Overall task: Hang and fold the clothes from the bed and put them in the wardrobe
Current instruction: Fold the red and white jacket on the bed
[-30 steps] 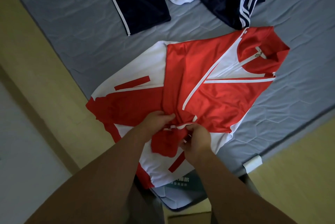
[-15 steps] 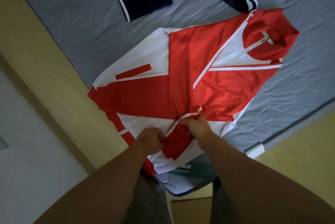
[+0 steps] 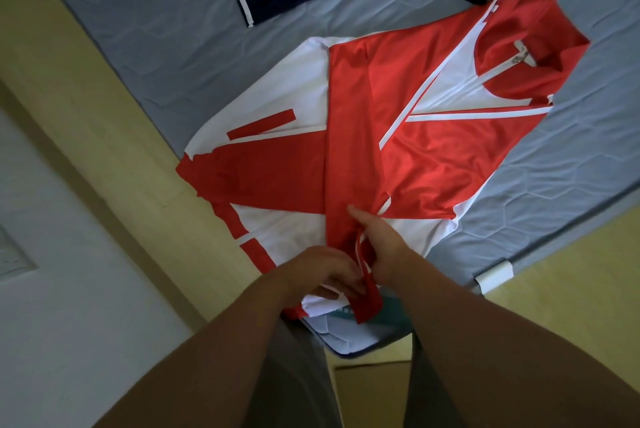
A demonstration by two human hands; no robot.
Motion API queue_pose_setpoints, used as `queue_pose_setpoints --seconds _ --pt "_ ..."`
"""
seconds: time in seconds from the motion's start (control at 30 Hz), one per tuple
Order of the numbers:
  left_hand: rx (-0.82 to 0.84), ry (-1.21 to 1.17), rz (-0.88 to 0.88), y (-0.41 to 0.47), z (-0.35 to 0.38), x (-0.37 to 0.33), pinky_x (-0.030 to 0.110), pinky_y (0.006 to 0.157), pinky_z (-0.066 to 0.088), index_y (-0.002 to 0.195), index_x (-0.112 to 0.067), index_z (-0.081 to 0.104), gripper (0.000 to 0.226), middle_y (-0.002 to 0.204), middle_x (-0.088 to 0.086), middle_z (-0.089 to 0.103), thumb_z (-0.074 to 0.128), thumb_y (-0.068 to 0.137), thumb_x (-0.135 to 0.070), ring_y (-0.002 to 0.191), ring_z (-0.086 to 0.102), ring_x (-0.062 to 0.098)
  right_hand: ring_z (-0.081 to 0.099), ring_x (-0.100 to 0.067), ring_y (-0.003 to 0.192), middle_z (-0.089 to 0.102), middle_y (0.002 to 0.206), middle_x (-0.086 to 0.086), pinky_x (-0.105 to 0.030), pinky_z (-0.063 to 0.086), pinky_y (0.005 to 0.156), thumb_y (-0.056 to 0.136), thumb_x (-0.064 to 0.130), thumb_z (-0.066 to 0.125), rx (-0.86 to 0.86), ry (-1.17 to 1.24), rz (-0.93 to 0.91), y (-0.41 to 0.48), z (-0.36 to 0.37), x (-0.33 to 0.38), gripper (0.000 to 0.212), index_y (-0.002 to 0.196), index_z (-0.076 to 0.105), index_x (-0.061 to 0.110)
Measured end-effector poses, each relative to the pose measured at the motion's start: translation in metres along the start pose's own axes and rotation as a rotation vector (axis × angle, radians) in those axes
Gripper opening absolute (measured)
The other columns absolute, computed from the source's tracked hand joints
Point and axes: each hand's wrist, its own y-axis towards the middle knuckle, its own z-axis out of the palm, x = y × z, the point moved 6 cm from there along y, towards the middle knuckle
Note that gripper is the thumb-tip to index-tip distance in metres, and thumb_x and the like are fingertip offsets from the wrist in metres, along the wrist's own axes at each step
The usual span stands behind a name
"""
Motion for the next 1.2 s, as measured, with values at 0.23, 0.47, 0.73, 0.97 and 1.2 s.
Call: queue_pose_setpoints --seconds 0.23,0.47,0.73,0.97,1.2 --pt "-0.670 0.061 0.074 -0.005 -0.061 0.019 0.020 0.067 0.043 0.104 -0.023 0.055 0.039 0.098 -0.009 0.063 0.080 0.078 -0.038 0.088 0.060 0.005 0.068 -0.037 0.072 0.065 0.086 -0.021 -0.041 0.061 0.067 0.052 -0.008 0.042 0.109 -0.027 0.007 -0.006 0.018 -0.016 0.050 0.096 0.067 -0.005" --pt "-0.894 0.413 0.097 -0.013 -0.078 0.034 0.031 0.076 0.046 0.120 -0.013 0.056 0.030 0.096 -0.004 0.063 0.062 0.096 -0.031 0.090 0.064 0.020 0.059 -0.029 0.077 0.060 0.086 -0.012 -0.032 0.051 0.059 0.071 -0.017 0.049 -0.207 -0.593 -0.114 0.013 -0.012 -0.014 0.032 0.088 0.061 0.008" --pt "-1.111 0.509 0.032 -0.011 -0.083 -0.021 0.047 0.091 0.051 0.120 -0.014 0.049 0.051 0.115 0.006 0.057 0.064 0.082 -0.045 0.102 0.059 0.028 0.061 -0.027 0.079 0.063 0.081 0.001 -0.033 0.046 0.074 0.074 0.033 0.044 -0.560 -0.898 -0.521 -0.014 -0.027 0.068 0.025 0.085 0.062 0.020" --pt "-1.158 0.445 0.447 0.019 -0.112 -0.188 0.041 0.092 0.050 0.127 -0.011 0.050 0.034 0.122 0.012 0.060 0.053 0.099 -0.031 0.110 0.061 0.030 0.060 -0.033 0.114 0.068 0.116 -0.010 -0.027 0.040 0.087 0.094 0.029 0.053 -0.735 -0.607 -0.787 -0.022 -0.026 0.226 0.025 0.110 0.061 0.011" --pt "-0.872 1.031 0.502 0.077 -0.130 -0.282 0.036 0.104 0.044 0.156 -0.035 0.028 0.070 0.150 0.011 0.037 0.059 0.094 -0.020 0.129 0.051 0.030 0.061 -0.029 0.121 0.065 0.129 -0.011 -0.030 0.048 0.096 0.094 0.027 0.056 -0.782 -0.653 -0.790 -0.007 -0.028 0.346 0.043 0.131 0.055 0.004"
